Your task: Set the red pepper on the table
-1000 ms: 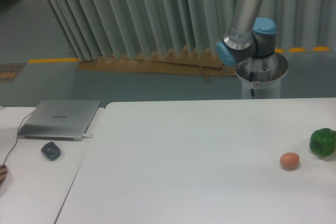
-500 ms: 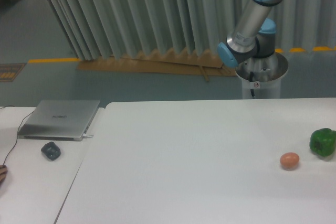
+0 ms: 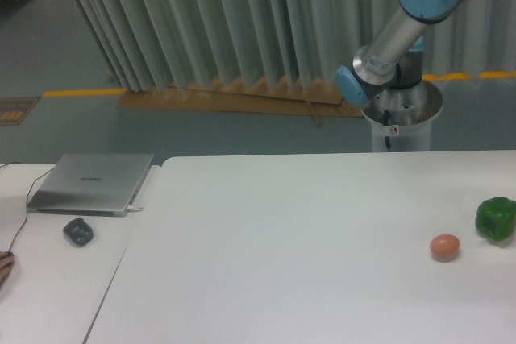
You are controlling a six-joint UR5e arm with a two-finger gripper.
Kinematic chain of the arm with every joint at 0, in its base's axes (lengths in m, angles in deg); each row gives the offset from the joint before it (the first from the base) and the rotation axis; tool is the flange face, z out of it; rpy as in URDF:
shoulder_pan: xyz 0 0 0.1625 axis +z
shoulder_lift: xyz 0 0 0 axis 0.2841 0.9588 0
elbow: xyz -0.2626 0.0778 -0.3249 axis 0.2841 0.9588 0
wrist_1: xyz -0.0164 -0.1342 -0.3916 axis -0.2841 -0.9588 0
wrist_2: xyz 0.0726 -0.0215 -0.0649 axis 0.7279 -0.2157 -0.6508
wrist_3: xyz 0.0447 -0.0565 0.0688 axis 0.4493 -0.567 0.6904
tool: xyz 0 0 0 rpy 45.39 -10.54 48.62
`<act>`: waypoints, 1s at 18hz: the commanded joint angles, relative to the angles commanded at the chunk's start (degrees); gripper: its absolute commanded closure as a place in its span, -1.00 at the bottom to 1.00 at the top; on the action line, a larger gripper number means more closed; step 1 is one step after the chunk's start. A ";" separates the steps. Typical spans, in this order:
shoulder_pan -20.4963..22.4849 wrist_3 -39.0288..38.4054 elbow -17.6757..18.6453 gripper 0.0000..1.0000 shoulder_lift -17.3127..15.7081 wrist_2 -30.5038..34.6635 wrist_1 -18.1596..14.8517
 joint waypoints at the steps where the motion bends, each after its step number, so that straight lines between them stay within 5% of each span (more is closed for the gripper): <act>1: 0.00 0.09 0.09 -1.00 -0.09 -0.09 -0.09; 18: -2.64 -0.79 0.80 -1.00 1.67 5.01 0.09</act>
